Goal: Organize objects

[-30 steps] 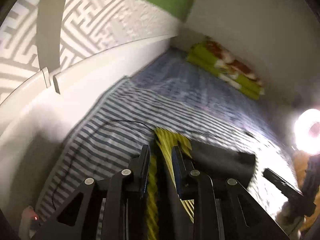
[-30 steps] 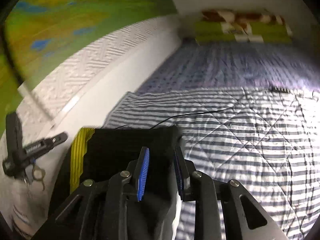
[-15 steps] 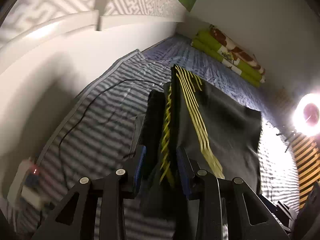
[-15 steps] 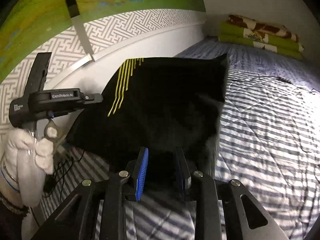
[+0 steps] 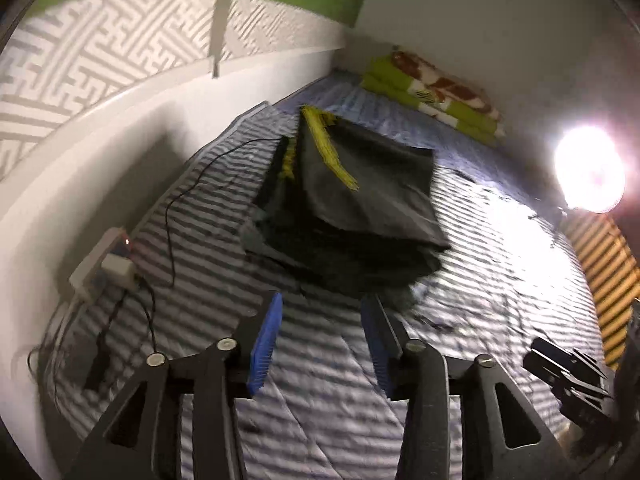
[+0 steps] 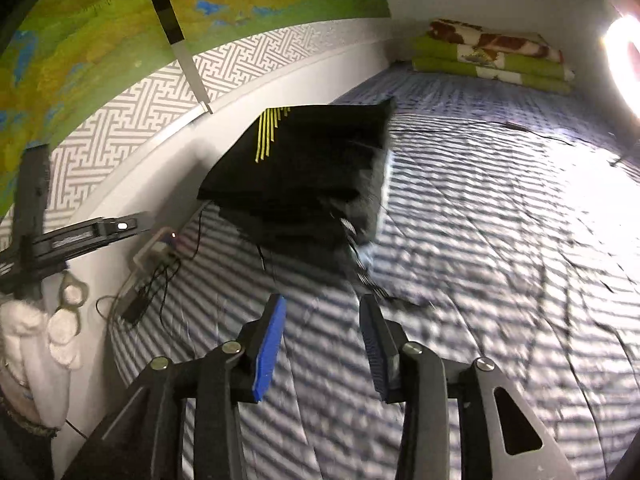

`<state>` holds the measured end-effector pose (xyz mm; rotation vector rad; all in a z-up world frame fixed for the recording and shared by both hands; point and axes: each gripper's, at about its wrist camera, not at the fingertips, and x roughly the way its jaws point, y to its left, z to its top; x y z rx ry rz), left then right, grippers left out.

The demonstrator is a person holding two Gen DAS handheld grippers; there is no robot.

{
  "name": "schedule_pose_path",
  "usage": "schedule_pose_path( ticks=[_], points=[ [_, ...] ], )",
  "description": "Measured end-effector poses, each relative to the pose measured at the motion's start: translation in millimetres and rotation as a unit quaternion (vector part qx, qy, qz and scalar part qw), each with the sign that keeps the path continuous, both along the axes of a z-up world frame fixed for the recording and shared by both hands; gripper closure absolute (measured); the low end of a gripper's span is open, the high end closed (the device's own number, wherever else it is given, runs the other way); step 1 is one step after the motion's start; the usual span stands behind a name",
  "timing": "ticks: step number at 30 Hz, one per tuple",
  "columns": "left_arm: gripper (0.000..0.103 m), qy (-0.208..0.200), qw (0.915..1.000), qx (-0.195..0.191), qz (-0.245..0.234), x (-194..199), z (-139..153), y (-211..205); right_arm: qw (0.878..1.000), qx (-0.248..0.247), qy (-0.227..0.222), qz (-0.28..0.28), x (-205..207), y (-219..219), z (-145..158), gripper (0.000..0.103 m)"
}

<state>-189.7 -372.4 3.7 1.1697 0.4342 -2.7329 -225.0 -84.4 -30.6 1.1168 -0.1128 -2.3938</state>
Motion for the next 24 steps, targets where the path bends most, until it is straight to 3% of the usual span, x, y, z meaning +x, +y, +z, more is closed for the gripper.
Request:
schedule_pose_path(
  ticks=[3, 7, 10, 14, 24],
  points=[
    [0.05, 0.014, 0.9997, -0.005, -0.019, 37.3, 14.8, 37.2, 1.0, 0.0, -0.004, -0.02, 29.9, 24.9, 4.9, 0.058],
    [0.033, 0.032, 0.9981, -0.029, -0.045, 79.5, 30.7, 89.2, 0.999, 0.013, 0.01, -0.048, 76.1, 56.5, 16.8, 0.05],
    [0.025, 0.046, 0.9965, -0.038, -0.058, 110.0, 40.2, 124.1, 0.997, 0.026, 0.03, -0.064, 104.8, 74.1, 25.1, 0.038],
    [0.01, 0.053, 0.9936, -0.066, -0.075, 143.2, 47.0, 170.7, 0.995, 0.023, 0.044, -0.085, 141.2, 100.7, 34.4, 0.034],
    [0.001, 0.052, 0.992, -0.069, -0.092, 191.0, 30.6, 240.5, 0.99, 0.038, 0.056, -0.123, 197.1, 141.0, 32.2, 0.031]
  ],
)
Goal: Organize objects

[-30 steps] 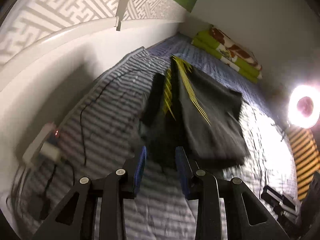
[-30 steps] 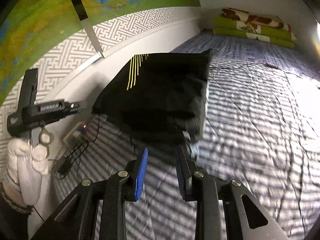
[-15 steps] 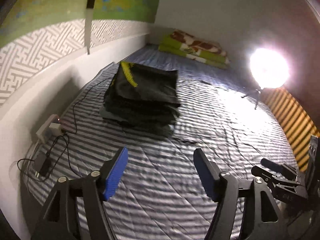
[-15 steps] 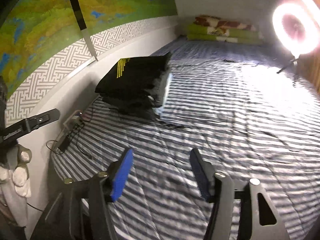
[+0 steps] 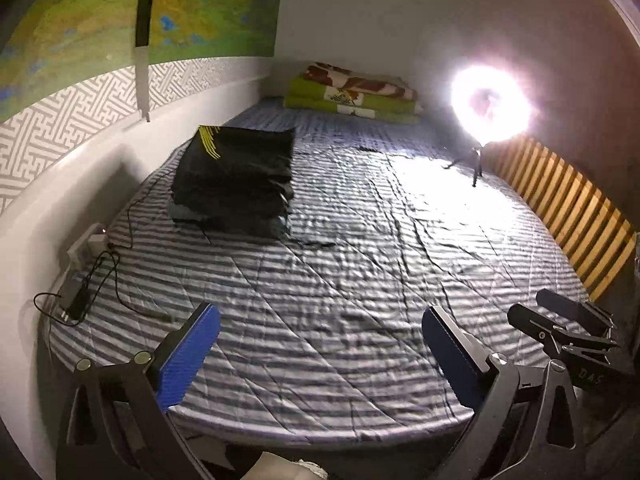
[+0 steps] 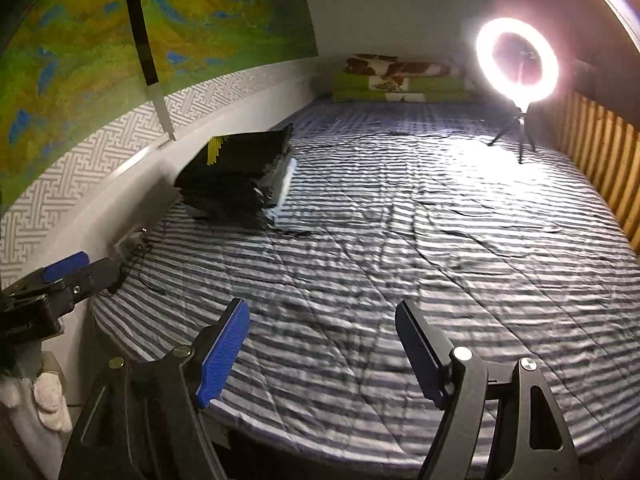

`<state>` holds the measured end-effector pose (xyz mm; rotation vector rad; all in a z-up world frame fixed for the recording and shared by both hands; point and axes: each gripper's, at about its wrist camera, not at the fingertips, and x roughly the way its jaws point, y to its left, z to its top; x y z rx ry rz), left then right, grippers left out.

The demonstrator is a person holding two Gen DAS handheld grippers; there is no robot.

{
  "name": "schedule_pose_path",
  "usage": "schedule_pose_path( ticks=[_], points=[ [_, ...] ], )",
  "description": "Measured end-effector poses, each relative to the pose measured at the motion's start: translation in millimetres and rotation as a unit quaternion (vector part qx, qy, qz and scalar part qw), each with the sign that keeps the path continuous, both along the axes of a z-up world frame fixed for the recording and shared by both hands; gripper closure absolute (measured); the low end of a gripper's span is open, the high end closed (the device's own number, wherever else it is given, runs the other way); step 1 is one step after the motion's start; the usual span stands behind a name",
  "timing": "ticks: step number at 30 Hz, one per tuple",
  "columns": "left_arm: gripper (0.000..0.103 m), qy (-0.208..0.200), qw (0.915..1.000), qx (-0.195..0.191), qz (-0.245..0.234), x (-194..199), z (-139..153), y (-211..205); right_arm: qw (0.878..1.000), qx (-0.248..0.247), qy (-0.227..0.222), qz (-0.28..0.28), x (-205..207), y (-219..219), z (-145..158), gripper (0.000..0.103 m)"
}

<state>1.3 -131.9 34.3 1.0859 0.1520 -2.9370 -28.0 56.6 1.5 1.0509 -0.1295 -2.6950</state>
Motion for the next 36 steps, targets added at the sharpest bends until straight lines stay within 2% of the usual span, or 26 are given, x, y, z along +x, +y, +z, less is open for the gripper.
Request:
schedule_pose_path(
  ticks=[5, 9, 13, 26, 36],
  points=[
    [0.001, -0.019, 0.9996, 0.019, -0.012, 8.6, -14.3, 22.2, 1.0, -0.007, -0.01, -0.019, 14.7, 19.4, -6.1, 0.031],
    [0.001, -0.016, 0.9997, 0.003, -0.02, 14.6, -13.2, 37.5, 1.0, -0.006, -0.01, -0.029, 22.9, 29.1, -6.7, 0.031],
    [0.001, -0.009, 0.9998, 0.009, -0.017, 22.1, -6.9, 40.6, 0.999, 0.004, -0.004, -0.031, 30.2, 31.7, -3.7, 0.031],
    [0.001, 0.013, 0.9997, -0.002, 0.023, 44.8, 3.2, 21.3, 0.999, 0.028, 0.029, -0.009, 50.1, 10.8, 10.8, 0.031],
    [0.001, 0.007, 0.9987, -0.004, 0.051, 53.1, -5.6, 0.9, 0.999, 0.027, 0.019, 0.007, 49.3, -0.7, 3.8, 0.031]
  ],
)
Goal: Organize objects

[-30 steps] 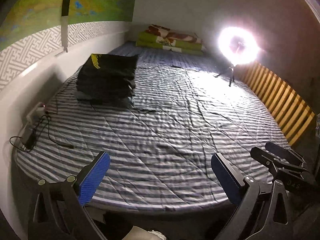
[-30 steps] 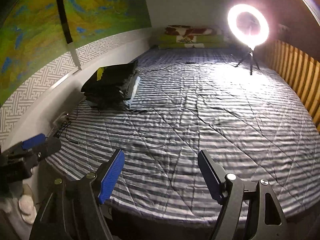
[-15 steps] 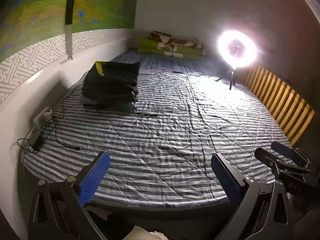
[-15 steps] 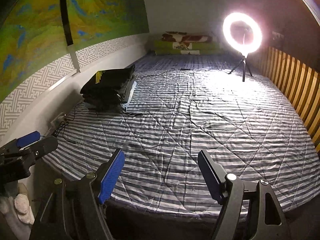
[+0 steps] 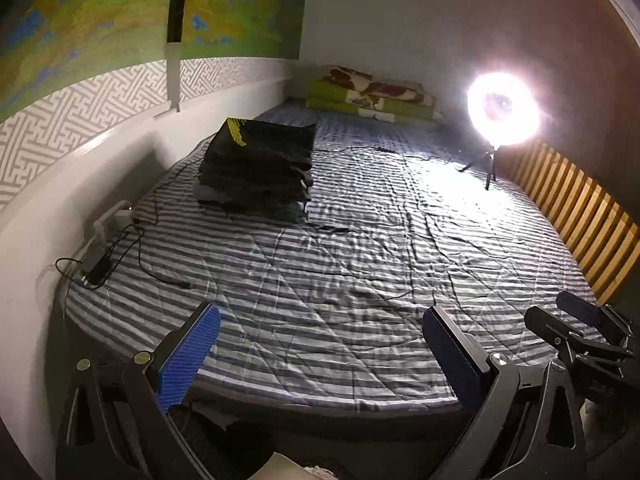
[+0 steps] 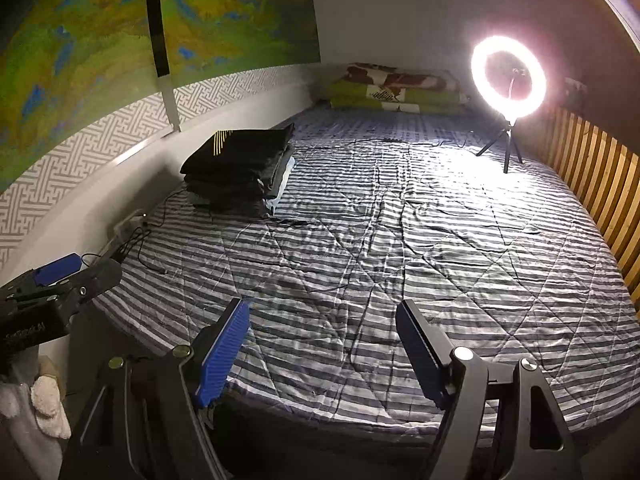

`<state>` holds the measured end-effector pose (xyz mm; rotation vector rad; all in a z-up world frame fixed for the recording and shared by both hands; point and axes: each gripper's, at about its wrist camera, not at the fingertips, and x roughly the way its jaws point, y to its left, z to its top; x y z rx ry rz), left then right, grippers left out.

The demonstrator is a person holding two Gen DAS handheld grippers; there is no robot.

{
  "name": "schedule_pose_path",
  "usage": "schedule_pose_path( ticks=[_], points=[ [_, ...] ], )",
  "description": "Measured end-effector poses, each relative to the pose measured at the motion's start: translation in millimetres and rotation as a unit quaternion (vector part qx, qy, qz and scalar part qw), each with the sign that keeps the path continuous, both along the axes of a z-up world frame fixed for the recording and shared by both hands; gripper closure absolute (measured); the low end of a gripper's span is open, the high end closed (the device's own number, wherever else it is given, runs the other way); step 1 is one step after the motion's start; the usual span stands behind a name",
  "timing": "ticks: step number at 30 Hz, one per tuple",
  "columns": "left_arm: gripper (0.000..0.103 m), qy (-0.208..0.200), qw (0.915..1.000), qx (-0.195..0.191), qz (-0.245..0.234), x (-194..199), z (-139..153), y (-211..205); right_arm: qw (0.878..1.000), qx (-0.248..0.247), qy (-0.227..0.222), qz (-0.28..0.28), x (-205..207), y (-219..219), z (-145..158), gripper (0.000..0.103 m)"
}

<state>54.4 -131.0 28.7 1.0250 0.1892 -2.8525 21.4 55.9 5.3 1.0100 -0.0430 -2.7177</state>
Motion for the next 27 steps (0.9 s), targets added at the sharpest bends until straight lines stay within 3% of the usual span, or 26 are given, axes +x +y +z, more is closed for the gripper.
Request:
schedule_pose_path(
  ticks=[27],
  points=[
    [0.001, -0.019, 0.9998, -0.006, -0.001, -12.5, -16.3, 0.6, 1.0, -0.01, -0.018, -0.005, -4.6, 7.0, -13.0, 0.03]
  ],
)
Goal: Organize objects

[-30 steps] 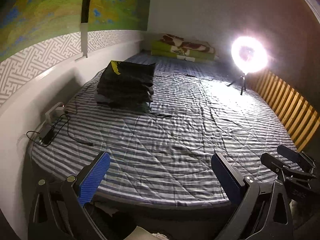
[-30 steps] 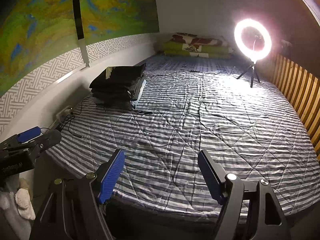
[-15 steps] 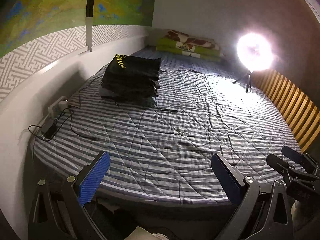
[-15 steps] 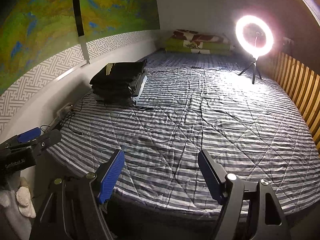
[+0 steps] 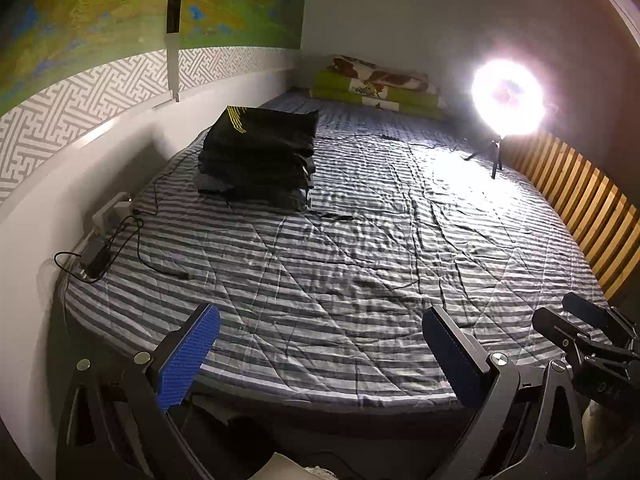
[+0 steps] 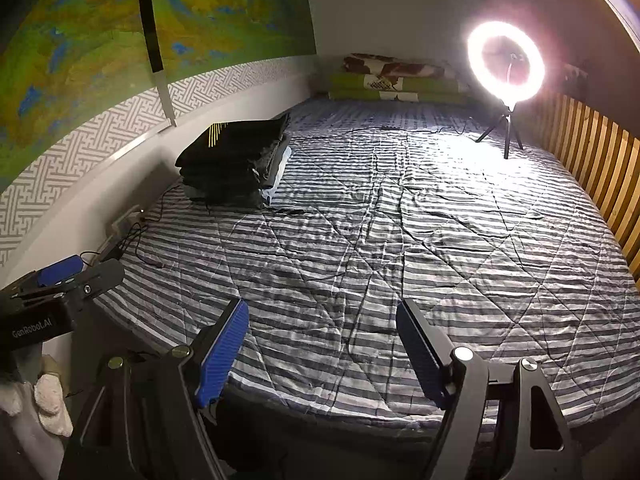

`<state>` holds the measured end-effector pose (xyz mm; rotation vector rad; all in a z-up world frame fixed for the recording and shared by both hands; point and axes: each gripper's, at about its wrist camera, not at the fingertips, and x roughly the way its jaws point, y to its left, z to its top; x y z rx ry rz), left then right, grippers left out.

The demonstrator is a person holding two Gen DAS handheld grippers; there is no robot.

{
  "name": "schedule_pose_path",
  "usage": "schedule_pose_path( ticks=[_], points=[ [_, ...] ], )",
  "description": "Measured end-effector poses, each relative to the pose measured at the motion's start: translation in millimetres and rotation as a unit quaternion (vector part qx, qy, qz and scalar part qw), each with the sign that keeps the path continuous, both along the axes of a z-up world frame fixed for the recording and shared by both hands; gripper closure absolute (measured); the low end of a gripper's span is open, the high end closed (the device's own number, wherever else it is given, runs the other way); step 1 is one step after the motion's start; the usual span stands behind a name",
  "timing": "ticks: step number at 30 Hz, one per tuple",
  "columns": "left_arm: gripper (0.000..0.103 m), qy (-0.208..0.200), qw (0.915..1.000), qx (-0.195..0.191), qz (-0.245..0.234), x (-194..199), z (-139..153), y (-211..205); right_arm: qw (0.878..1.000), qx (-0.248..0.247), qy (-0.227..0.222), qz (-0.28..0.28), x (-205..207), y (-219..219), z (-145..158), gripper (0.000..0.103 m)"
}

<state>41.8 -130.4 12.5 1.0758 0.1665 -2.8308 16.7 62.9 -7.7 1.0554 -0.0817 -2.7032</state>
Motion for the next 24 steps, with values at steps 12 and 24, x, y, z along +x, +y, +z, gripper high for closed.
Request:
schedule_pose_path(
  ticks=[12, 24],
  points=[
    [0.001, 0.0, 1.0, 0.0, 0.003, 0.5, -1.7, -0.1, 1.0, -0.002, -0.005, 0.004, 0.1, -4.8, -2.5, 0.03],
    [0.001, 0.0, 1.0, 0.0, 0.002, 1.1, 0.0, 0.5, 1.0, -0.002, -0.006, 0.005, 0.0, -6.1, -2.3, 0.03]
  ],
)
